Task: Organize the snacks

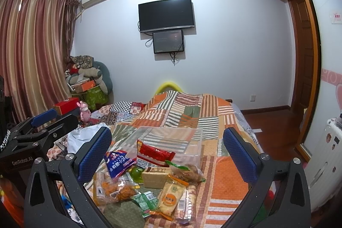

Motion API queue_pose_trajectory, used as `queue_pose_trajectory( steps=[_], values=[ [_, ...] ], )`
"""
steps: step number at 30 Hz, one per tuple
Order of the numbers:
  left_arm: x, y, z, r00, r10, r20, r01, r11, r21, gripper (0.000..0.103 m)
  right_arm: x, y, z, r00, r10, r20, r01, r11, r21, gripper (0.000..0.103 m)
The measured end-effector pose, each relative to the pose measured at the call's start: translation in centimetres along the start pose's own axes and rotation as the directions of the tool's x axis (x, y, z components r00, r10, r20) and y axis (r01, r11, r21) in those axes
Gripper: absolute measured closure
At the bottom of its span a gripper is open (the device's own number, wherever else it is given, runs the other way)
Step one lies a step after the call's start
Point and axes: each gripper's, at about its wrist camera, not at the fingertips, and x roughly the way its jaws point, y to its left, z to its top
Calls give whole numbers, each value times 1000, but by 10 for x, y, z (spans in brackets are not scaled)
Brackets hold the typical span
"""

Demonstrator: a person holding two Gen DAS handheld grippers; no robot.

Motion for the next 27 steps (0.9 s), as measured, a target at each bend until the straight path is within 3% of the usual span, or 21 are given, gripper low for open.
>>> queue_pose_trajectory(
  steps=[27],
  values=[
    [1,-2,-1,1000,-6,-5,6,1000,6,0,0,-1,-3,1000,2,0,-2,1000,0,0]
  ],
)
